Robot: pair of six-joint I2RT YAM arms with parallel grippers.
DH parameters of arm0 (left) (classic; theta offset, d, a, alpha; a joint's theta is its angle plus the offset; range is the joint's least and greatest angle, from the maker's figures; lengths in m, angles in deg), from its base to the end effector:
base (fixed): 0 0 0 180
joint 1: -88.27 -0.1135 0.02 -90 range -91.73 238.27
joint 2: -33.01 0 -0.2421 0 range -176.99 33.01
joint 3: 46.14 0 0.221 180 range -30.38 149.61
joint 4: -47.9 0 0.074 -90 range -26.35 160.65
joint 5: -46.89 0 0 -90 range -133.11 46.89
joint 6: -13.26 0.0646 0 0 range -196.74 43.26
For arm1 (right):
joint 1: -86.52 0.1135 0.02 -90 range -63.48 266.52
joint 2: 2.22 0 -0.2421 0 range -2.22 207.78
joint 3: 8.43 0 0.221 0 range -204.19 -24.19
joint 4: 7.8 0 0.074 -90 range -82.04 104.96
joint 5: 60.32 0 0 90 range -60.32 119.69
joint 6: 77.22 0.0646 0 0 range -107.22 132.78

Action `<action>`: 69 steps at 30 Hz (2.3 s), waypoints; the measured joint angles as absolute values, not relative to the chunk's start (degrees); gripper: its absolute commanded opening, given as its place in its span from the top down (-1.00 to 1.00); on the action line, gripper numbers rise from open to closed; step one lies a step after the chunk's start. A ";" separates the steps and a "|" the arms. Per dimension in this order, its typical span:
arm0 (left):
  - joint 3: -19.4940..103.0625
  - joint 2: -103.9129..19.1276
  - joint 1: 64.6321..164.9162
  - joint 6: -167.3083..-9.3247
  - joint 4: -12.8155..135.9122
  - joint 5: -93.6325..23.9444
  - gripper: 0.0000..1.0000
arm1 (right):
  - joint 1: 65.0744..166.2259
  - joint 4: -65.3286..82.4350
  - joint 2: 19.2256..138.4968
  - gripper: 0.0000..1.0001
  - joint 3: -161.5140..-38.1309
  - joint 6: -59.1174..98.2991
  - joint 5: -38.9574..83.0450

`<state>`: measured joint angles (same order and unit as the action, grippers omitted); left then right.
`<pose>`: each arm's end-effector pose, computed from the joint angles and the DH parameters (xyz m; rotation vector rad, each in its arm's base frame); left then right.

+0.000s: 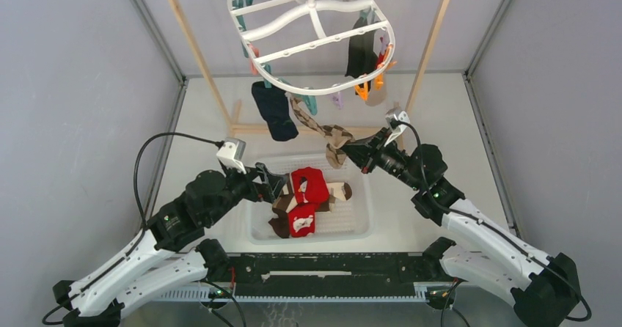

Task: Remove the socks clipped to the hanger
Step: Remove the sock from the hanger.

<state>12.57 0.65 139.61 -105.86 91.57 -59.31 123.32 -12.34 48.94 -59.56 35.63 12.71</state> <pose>0.1037 -0.1007 0.3007 0.1719 1.9137 -0.7003 0.1685 0.1496 0.3126 -0.4419 1.5266 1.0473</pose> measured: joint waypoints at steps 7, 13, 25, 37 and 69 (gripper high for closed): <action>12.57 -0.64 139.61 -105.86 90.85 -58.90 -1.00 | 120.43 -10.43 45.57 1.00 -58.95 35.58 12.12; 12.90 -2.06 139.61 -105.82 89.17 -57.65 -1.00 | 119.84 -9.69 44.70 1.00 -58.67 35.56 11.18; 21.73 -8.09 139.61 -104.55 83.84 -54.53 -1.00 | 119.84 -8.93 43.91 1.00 -57.73 35.69 9.46; 25.40 -10.80 139.61 -100.38 77.94 -54.70 -1.00 | 119.84 -9.10 43.65 1.00 -56.79 36.15 8.52; 31.57 -17.25 138.73 -94.58 69.80 -54.66 -0.99 | 105.53 -10.54 42.84 1.00 -54.86 39.63 2.16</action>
<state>31.57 -17.25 138.73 -94.58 69.80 -54.66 105.53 -10.54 42.84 -54.86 39.63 2.16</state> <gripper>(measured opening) 0.996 0.028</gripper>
